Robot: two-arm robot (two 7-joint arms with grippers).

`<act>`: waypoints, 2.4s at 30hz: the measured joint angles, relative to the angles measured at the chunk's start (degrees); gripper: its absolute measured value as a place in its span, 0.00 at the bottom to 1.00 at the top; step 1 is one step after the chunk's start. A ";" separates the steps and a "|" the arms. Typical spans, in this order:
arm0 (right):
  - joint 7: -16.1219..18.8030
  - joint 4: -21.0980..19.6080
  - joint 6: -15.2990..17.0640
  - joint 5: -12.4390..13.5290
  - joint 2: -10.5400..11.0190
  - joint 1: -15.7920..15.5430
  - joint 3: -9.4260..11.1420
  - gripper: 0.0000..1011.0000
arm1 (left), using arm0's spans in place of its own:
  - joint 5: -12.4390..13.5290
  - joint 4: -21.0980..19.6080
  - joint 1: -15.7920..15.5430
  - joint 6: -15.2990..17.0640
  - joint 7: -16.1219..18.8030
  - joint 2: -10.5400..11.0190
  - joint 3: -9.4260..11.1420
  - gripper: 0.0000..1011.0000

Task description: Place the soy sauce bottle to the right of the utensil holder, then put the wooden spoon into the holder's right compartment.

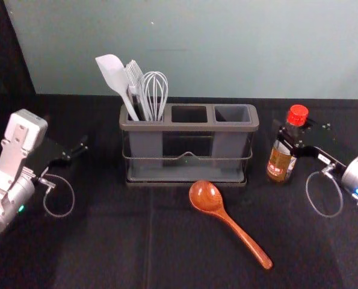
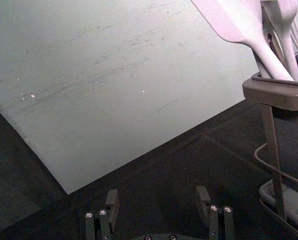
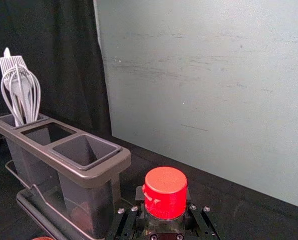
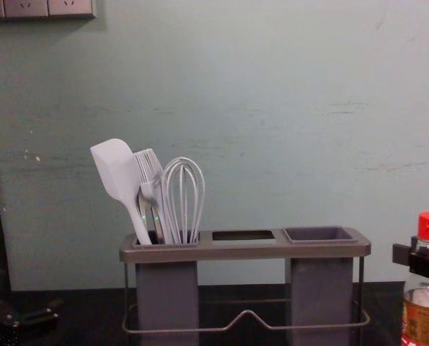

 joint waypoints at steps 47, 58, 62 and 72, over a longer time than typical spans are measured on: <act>-1.00 3.75 -0.67 -0.23 -1.85 3.49 -3.68 0.54 | 0.00 0.00 0.00 0.00 0.00 0.00 0.00 0.99; -2.39 -0.89 -0.14 0.71 -0.72 0.87 -1.76 0.86 | 0.00 0.00 0.00 0.00 0.00 0.00 0.00 0.99; -3.30 -3.64 -0.11 1.34 -0.06 -1.16 -0.48 0.95 | 0.00 0.00 0.00 0.00 0.00 0.00 0.00 0.99; -4.57 -11.05 -0.41 3.40 2.10 -7.88 2.89 0.99 | 0.00 0.00 0.00 0.00 0.00 0.00 0.00 0.99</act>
